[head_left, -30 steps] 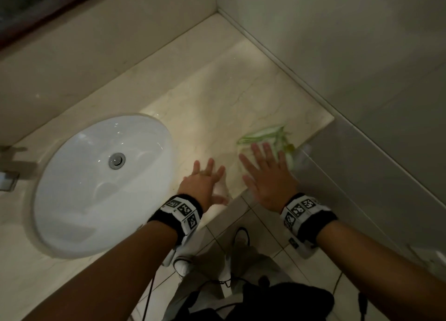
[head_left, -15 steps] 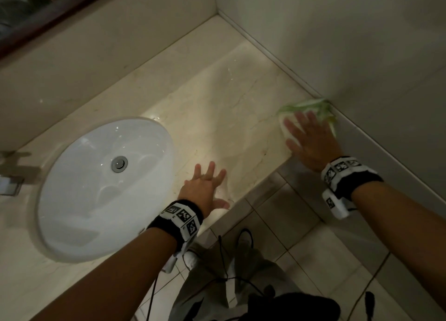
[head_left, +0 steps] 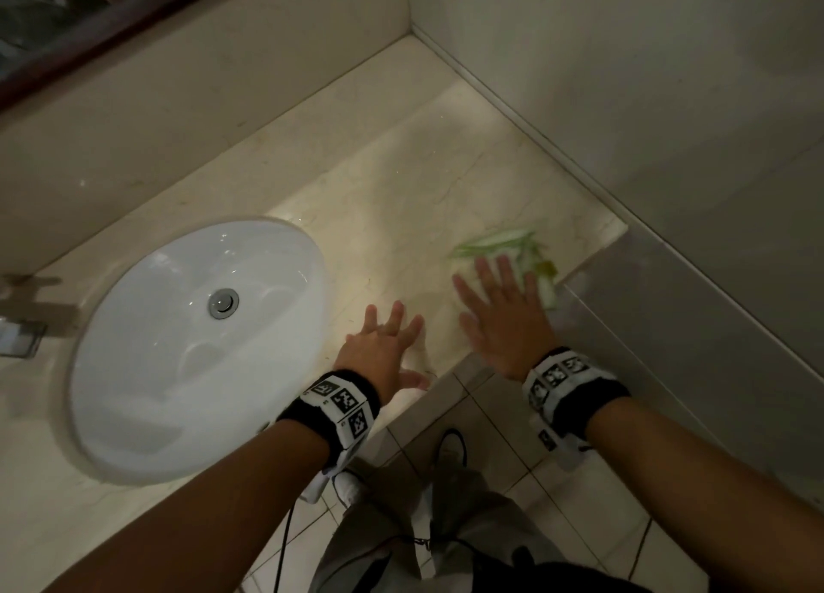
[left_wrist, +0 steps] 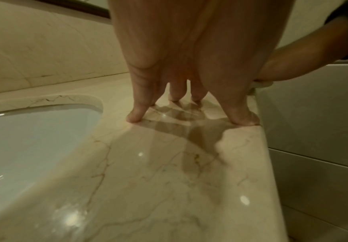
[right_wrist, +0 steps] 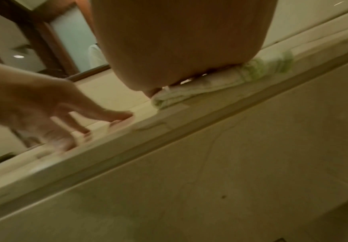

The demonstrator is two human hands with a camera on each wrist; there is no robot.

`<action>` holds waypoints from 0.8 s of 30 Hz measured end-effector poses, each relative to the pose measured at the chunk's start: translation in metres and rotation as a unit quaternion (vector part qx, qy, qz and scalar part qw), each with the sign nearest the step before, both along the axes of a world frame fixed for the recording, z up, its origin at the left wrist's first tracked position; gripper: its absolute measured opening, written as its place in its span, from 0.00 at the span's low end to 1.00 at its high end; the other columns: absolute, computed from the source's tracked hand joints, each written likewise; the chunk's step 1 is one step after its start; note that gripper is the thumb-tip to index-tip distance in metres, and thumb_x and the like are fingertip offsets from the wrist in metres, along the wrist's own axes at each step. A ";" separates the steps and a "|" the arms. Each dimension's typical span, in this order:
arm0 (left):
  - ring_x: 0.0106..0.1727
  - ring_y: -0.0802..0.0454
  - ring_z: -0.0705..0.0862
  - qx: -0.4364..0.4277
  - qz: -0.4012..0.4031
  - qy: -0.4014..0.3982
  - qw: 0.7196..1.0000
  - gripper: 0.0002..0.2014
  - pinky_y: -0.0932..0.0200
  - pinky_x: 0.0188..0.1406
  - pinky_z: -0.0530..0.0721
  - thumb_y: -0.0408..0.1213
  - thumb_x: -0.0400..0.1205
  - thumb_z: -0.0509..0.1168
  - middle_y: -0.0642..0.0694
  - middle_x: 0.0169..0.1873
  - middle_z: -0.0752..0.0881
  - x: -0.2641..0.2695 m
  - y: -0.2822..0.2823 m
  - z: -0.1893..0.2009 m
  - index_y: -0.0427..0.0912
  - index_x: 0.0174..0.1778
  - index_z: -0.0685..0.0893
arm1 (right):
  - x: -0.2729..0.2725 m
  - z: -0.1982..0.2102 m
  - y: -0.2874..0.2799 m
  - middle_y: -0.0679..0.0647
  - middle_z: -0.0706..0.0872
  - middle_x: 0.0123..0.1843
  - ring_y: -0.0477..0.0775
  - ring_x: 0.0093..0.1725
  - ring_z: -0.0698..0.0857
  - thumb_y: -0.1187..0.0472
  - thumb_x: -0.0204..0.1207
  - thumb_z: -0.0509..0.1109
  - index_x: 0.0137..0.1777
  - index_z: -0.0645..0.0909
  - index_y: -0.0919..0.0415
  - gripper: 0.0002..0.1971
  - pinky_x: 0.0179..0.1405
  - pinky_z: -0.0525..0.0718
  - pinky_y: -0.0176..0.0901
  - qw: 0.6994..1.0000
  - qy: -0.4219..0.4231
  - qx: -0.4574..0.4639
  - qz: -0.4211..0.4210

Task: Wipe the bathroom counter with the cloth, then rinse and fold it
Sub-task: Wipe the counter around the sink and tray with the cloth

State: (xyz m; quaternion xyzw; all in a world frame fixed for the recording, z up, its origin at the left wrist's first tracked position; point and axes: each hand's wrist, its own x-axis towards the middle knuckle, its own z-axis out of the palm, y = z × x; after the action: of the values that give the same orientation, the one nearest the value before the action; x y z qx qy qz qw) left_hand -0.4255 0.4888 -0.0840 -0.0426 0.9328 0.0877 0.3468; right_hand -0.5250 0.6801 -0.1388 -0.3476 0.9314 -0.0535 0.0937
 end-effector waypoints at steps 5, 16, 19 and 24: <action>0.84 0.36 0.38 0.001 0.002 -0.007 1.000 0.47 0.31 0.77 0.63 0.65 0.77 0.63 0.50 0.84 0.37 -0.001 0.001 0.004 0.58 0.84 0.42 | 0.005 -0.001 0.000 0.55 0.42 0.87 0.62 0.85 0.37 0.39 0.83 0.38 0.85 0.43 0.42 0.30 0.81 0.36 0.65 0.999 -0.011 0.009 0.044; 0.84 0.36 0.37 0.014 0.011 -0.014 1.000 0.46 0.30 0.78 0.60 0.64 0.77 0.63 0.50 0.84 0.37 -0.001 0.002 0.006 0.58 0.84 0.42 | -0.113 0.011 0.043 0.61 0.52 0.87 0.70 0.84 0.51 0.36 0.75 0.36 0.86 0.52 0.49 0.39 0.77 0.54 0.74 0.995 -0.027 0.045 -0.086; 0.83 0.36 0.37 0.016 0.014 -0.015 1.000 0.47 0.30 0.79 0.59 0.64 0.77 0.63 0.50 0.84 0.37 -0.001 0.002 0.006 0.58 0.84 0.42 | -0.113 0.010 0.038 0.57 0.45 0.88 0.65 0.85 0.44 0.37 0.76 0.36 0.86 0.45 0.46 0.37 0.80 0.47 0.69 0.990 -0.033 0.061 -0.125; 0.84 0.35 0.37 0.014 0.015 -0.017 1.000 0.47 0.30 0.78 0.59 0.64 0.77 0.64 0.50 0.84 0.37 -0.002 0.002 0.007 0.58 0.84 0.43 | -0.085 0.010 0.021 0.59 0.48 0.87 0.69 0.85 0.47 0.39 0.81 0.40 0.86 0.48 0.47 0.33 0.79 0.49 0.72 0.993 -0.029 0.059 -0.100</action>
State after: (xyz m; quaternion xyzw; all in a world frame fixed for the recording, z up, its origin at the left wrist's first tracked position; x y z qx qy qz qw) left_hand -0.4276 0.4908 -0.0771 -0.0526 0.9247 0.1054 0.3619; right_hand -0.6102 0.7007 -0.1286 -0.2446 0.9600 -0.0174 0.1354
